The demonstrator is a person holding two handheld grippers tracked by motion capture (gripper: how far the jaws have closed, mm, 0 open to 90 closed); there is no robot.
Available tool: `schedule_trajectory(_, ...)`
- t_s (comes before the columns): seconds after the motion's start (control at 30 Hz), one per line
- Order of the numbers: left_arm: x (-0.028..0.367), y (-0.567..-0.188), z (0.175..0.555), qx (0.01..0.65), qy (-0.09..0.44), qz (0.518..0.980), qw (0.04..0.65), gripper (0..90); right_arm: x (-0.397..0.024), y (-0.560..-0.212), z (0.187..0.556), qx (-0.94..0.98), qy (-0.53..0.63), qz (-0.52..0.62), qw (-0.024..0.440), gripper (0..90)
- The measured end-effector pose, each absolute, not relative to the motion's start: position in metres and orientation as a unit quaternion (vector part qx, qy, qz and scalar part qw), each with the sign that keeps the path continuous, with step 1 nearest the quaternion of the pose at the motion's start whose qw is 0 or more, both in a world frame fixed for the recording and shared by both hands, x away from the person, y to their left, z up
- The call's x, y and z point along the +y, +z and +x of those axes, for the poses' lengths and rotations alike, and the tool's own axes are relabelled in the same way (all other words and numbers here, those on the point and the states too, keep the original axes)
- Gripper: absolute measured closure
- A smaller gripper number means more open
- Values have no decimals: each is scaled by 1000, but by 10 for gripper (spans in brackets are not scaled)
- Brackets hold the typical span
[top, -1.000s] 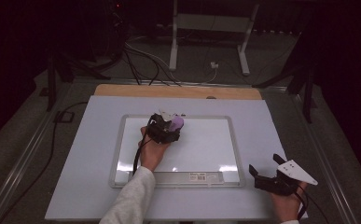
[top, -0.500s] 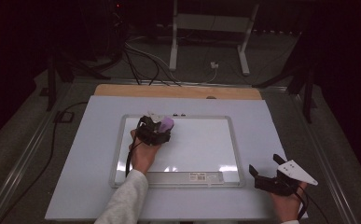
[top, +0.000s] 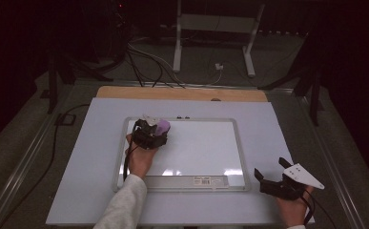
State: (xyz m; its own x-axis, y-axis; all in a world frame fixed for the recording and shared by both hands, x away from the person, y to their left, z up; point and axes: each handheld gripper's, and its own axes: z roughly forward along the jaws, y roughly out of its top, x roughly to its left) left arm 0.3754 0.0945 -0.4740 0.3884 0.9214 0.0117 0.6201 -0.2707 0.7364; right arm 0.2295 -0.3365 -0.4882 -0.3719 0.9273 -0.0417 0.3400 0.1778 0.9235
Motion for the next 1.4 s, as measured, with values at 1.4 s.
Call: schedule_trajectory(1.4, 132, -490, 370, 485, 268, 775, 303, 318, -335, -489, 230, 696, 451, 456, 324, 2)
